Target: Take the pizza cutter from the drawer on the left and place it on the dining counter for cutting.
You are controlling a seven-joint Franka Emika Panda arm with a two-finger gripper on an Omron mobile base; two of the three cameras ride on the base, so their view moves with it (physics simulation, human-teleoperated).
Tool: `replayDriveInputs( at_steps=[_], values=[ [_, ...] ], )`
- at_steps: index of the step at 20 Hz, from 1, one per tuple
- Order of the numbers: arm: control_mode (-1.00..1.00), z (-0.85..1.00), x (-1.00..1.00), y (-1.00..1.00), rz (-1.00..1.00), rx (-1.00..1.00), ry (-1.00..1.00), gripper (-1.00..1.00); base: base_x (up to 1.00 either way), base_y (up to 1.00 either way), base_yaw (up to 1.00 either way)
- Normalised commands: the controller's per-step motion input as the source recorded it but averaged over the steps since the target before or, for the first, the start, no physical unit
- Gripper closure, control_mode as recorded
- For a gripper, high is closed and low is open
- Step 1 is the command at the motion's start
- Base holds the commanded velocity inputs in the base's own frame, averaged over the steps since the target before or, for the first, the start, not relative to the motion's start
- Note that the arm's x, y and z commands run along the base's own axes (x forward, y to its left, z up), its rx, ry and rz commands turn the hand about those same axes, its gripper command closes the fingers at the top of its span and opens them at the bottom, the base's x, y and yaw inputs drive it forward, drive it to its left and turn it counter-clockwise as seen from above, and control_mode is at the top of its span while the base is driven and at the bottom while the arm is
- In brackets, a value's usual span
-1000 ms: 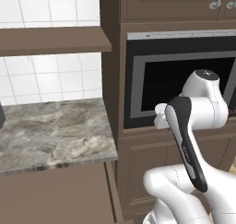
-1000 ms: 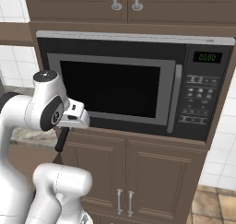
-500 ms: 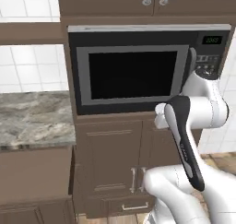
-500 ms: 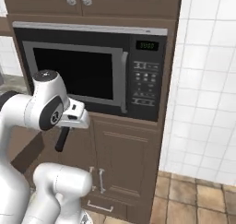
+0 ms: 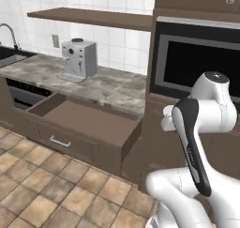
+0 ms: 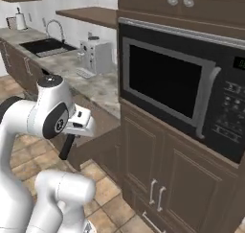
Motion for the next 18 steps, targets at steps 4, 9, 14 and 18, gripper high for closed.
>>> replayDriveInputs(
  at_steps=[4,9,14,18],
  values=[
    [1.0,0.0,0.0,0.0,0.0,0.0,0.0,1.0,0.0,0.0,1.0],
    [1.0,0.0,0.0,0.0,0.0,0.0,0.0,1.0,0.0,0.0,1.0],
    [1.0,0.0,0.0,0.0,0.0,0.0,0.0,1.0,0.0,0.0,1.0],
    [1.0,0.0,0.0,0.0,0.0,0.0,0.0,1.0,0.0,0.0,1.0]
  ],
)
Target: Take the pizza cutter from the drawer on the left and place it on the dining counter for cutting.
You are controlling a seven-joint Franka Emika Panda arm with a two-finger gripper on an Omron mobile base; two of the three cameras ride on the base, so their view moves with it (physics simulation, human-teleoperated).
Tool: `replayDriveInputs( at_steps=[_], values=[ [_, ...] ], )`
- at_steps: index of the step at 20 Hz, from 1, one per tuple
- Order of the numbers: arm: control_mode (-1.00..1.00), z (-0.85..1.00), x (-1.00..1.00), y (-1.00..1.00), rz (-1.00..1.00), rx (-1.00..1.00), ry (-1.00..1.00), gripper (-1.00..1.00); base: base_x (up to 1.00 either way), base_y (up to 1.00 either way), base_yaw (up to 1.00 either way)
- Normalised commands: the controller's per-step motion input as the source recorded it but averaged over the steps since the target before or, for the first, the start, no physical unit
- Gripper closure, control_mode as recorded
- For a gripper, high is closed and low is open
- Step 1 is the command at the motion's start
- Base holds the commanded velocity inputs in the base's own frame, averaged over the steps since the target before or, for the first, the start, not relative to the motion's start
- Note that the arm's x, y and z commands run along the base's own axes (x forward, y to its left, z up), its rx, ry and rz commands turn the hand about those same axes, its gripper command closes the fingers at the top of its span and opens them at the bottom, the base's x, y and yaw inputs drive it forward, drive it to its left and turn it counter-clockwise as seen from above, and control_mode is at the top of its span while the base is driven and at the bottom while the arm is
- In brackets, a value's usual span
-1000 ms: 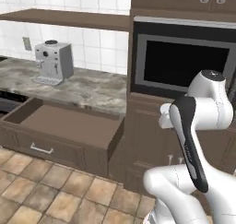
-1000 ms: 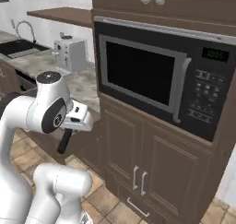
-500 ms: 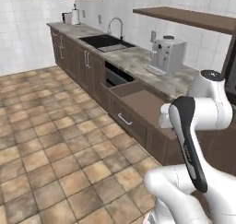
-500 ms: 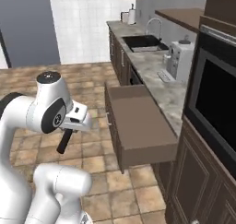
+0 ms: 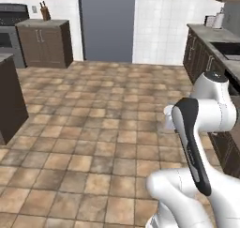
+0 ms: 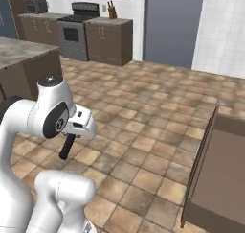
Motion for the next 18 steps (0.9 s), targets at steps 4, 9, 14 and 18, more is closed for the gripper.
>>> replayDriveInputs(
  at_steps=[4,9,14,18],
  values=[
    [1.0,0.0,0.0,0.0,0.0,0.0,0.0,1.0,0.05,0.14,0.91],
    [1.0,0.0,0.0,0.0,0.0,0.0,0.0,1.0,0.31,0.4,0.75],
    [1.0,0.0,0.0,0.0,0.0,0.0,0.0,1.0,0.94,0.07,0.32],
    [1.0,0.0,0.0,0.0,0.0,0.0,0.0,1.0,1.0,0.11,0.18]
  ],
)
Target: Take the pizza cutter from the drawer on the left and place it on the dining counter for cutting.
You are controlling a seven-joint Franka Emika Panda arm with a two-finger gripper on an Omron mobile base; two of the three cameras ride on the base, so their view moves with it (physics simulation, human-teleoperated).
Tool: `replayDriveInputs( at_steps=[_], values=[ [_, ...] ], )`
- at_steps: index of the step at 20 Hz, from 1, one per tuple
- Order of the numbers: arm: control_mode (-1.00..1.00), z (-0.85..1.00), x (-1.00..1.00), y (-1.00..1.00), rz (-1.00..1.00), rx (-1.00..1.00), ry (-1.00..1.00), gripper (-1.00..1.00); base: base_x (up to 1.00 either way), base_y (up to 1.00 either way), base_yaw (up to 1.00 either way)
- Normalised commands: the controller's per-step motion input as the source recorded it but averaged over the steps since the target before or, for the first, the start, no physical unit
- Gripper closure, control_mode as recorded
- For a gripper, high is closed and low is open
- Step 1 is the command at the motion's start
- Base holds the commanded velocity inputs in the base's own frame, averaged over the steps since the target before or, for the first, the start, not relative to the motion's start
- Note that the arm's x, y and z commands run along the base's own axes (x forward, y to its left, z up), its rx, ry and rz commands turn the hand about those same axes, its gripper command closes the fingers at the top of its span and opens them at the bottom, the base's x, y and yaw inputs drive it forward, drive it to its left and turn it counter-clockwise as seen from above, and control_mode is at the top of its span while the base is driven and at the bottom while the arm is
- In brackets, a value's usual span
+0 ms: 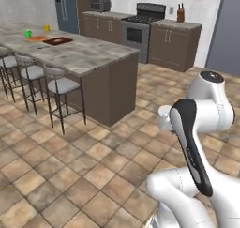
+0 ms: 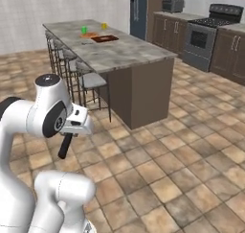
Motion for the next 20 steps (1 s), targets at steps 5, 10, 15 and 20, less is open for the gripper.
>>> replayDriveInputs(
  at_steps=[5,10,15,20],
  values=[
    [1.0,0.0,0.0,0.0,0.0,0.0,0.0,1.0,0.86,0.69,0.14],
    [1.0,0.0,0.0,0.0,0.0,0.0,0.0,1.0,0.98,0.18,0.11],
    [1.0,0.0,0.0,0.0,0.0,0.0,0.0,1.0,1.0,-0.06,0.06],
    [1.0,0.0,0.0,0.0,0.0,0.0,0.0,1.0,1.0,-0.63,0.08]
  ],
)
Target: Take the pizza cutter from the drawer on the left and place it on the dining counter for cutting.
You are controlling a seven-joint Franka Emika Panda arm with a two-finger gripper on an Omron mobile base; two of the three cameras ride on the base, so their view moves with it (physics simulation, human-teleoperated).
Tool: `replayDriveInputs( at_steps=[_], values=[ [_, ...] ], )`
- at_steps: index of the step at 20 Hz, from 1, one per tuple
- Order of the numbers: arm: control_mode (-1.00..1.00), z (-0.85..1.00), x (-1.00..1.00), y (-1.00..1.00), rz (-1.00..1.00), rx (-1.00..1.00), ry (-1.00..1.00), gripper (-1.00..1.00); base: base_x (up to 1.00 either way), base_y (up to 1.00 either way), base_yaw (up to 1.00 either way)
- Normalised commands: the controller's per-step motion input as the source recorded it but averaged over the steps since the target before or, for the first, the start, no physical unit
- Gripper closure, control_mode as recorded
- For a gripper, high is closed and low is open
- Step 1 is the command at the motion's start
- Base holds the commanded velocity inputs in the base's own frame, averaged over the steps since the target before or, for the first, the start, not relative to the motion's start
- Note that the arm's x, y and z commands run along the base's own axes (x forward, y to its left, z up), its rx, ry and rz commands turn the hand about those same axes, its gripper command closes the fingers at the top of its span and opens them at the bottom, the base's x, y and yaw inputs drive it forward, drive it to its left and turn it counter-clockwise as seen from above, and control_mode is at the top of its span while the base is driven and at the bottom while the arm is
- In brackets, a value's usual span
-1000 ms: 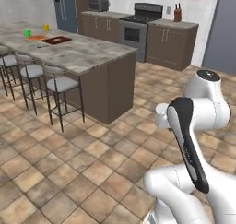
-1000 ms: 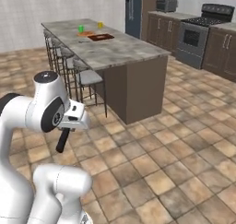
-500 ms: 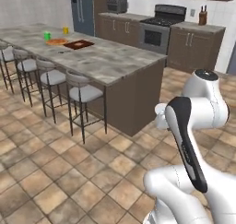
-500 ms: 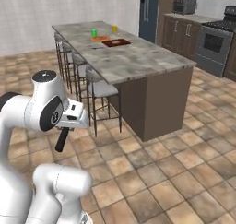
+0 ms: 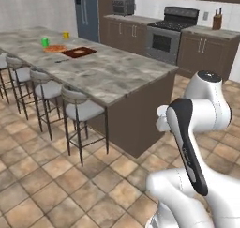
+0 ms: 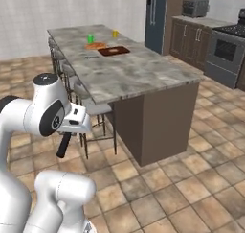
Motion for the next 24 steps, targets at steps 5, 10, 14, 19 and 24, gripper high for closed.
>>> replayDriveInputs(
  at_steps=[5,10,14,19,24],
  values=[
    [1.0,0.0,0.0,0.0,0.0,0.0,0.0,1.0,0.9,-0.78,0.07],
    [1.0,0.0,0.0,0.0,0.0,0.0,0.0,1.0,0.22,0.67,-0.07],
    [1.0,0.0,0.0,0.0,0.0,0.0,0.0,1.0,0.02,1.0,-0.21],
    [1.0,0.0,0.0,0.0,0.0,0.0,0.0,1.0,0.06,1.0,-0.27],
    [1.0,0.0,0.0,0.0,0.0,0.0,0.0,1.0,0.32,1.0,-0.33]
  ],
)
